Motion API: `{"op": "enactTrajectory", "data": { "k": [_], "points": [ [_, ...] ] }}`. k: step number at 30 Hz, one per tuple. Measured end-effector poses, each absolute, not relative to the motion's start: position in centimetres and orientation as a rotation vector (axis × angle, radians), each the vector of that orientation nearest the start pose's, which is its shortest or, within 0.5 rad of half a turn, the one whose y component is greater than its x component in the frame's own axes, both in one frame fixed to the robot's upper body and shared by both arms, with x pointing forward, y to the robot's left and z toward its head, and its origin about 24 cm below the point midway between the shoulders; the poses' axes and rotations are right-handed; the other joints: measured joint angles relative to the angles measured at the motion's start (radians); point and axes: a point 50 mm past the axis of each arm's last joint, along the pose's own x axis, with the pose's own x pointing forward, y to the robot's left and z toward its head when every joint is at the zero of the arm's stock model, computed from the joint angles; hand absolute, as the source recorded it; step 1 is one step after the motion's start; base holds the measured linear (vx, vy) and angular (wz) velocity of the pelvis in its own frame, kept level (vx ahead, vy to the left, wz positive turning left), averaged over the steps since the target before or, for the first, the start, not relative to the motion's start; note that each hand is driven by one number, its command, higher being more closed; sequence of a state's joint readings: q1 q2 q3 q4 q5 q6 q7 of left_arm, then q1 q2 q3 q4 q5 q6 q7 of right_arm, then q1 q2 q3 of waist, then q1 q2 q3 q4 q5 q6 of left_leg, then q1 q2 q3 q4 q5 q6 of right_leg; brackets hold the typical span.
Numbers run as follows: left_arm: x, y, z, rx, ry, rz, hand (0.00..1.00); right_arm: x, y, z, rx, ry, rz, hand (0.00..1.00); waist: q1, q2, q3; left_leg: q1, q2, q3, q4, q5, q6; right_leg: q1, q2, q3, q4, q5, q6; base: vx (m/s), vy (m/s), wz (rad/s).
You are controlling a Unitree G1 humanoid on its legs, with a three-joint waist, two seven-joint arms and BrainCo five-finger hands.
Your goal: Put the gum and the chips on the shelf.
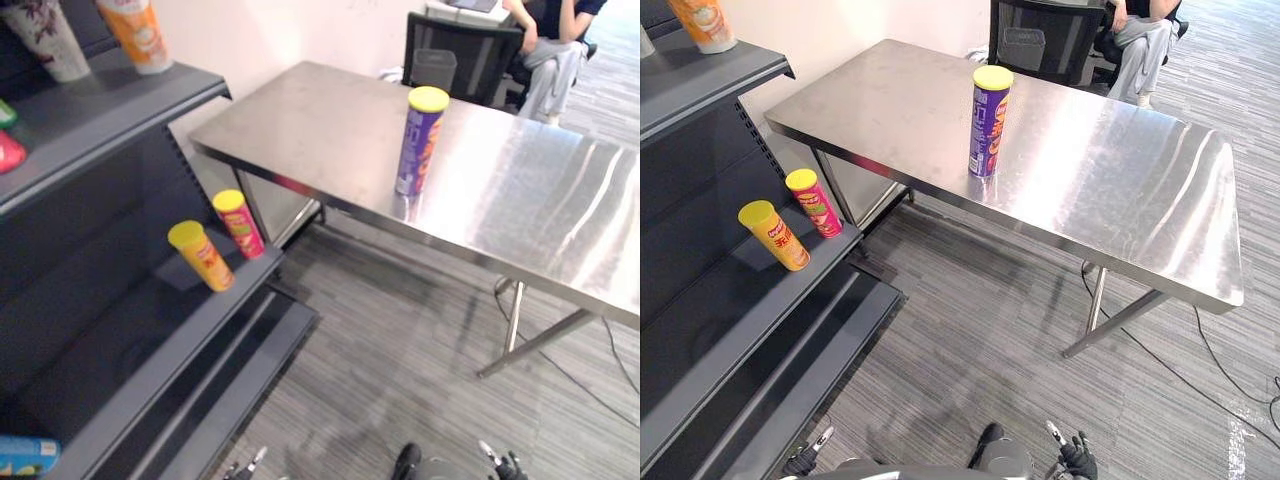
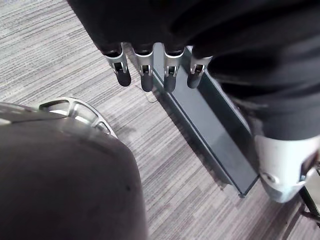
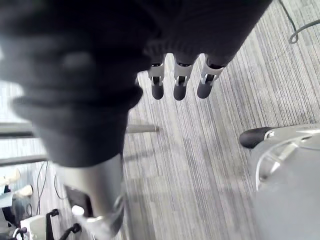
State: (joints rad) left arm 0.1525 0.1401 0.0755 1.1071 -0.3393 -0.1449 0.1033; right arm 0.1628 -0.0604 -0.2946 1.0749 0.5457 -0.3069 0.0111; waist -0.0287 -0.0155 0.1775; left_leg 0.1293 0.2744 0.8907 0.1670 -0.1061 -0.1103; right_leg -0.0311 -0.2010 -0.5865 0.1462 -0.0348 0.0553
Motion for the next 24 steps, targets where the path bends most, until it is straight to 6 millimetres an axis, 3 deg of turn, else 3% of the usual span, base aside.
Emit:
{"op": "enactTrajectory", "data": {
  "k": [5, 13, 17, 20, 23, 24],
  "points": [
    [6.0, 21.9, -16.3, -0.151, 1.074, 0.486, 0.0, 5.4, -23.6, -15.4, 0.467, 0.8, -0.794, 0.0, -0.001, 0.02, -0.008, 0.016, -0.032, 0.002, -0.044, 0.014, 0.007, -0.001, -0.015, 0.008, -0.003, 0.006, 0.01, -0.06, 0.052, 0.02],
    [5.9, 21.7, -16.4, -0.158, 1.076, 0.473, 0.0, 5.3, -23.6, -15.3, 0.483, 0.773, -0.824, 0.0, -0.022, 0.029, -0.01, 0.031, -0.07, 0.007, -0.08, 0.019, 0.012, -0.012, -0.045, 0.01, 0.034, 0.005, 0.017, -0.02, 0.051, 0.0],
    [6.2, 21.3, -16.4, -0.168, 1.07, 0.465, 0.0, 4.6, -23.0, -15.5, 0.497, 0.787, -0.834, 0.0, -0.031, 0.034, -0.01, 0.031, -0.091, 0.004, -0.092, 0.024, 0.018, -0.053, -0.096, 0.011, 0.155, -0.061, 0.02, -0.02, -0.007, 0.08],
    [6.4, 21.5, -16.3, -0.181, 1.061, 0.485, 0.0, 4.4, -22.5, -15.6, 0.513, 0.796, -0.835, 0.0, -0.048, 0.021, -0.008, 0.028, -0.086, 0.006, -0.075, 0.017, 0.009, -0.088, -0.127, 0.023, 0.254, -0.127, 0.015, 0.0, -0.065, 0.04],
    [6.1, 21.7, -16.3, -0.248, 1.045, 0.536, 0.0, 4.3, -22.6, -15.5, 0.519, 0.78, -0.845, 0.0, -0.049, 0.008, -0.004, 0.025, -0.042, -0.007, 0.053, -0.018, 0.002, -0.129, -0.135, 0.077, 0.348, -0.202, 0.005, 0.05, -0.159, -0.35],
    [6.2, 21.7, -16.2, -0.294, 1.023, 0.571, 0.0, 4.7, -22.7, -15.3, 0.518, 0.763, -0.838, 0.0, -0.044, 0.003, -0.005, -0.012, 0.001, -0.108, 0.168, -0.021, 0.024, -0.142, -0.111, 0.115, 0.354, -0.217, -0.007, 0.08, -0.206, -0.77]
  ]
}}
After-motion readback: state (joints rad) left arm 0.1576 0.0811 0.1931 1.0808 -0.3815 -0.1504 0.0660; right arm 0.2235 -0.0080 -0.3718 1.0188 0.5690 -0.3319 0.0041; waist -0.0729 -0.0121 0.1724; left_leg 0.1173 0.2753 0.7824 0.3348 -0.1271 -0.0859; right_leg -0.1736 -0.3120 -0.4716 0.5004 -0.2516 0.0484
